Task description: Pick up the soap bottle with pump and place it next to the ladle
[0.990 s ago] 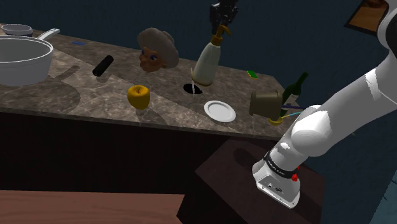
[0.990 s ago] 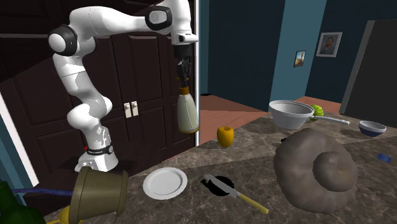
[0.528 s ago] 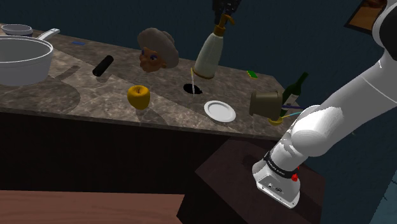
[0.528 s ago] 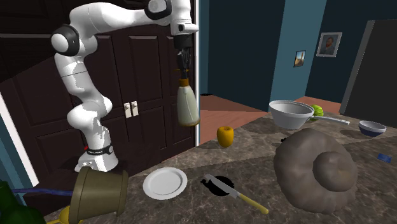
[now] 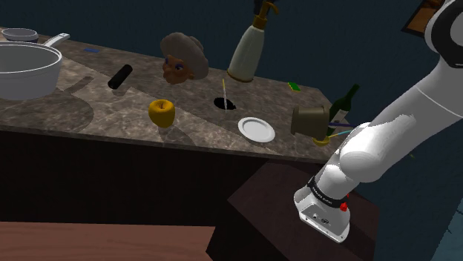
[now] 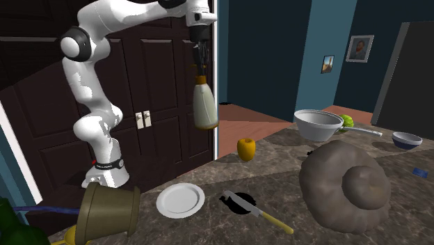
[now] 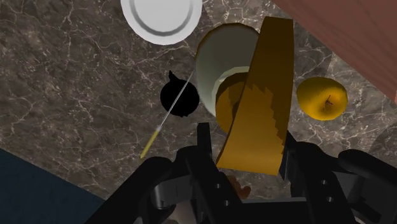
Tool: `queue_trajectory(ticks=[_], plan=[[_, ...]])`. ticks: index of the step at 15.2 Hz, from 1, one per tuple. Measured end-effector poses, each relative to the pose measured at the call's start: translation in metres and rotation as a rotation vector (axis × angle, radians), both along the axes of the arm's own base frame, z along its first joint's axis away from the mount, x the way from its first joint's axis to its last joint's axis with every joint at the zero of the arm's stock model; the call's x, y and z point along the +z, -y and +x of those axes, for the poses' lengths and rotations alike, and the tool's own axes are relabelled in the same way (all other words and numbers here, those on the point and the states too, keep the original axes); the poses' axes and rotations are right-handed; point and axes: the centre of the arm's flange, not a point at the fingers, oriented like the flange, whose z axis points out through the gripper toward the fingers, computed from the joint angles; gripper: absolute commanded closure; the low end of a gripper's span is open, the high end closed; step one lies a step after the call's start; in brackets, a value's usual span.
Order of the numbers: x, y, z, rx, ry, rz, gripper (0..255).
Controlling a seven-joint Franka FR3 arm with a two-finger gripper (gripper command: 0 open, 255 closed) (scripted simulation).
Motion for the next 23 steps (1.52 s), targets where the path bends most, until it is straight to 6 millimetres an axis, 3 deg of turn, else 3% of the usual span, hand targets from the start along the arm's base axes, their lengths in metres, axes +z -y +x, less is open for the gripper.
queue_trajectory(ticks=[6,23], plan=[[0.028,0.004,-0.004,0.000,0.000,0.000,255],[-0.005,0.165,-0.144,-0.002,0.000,0.000,255]])
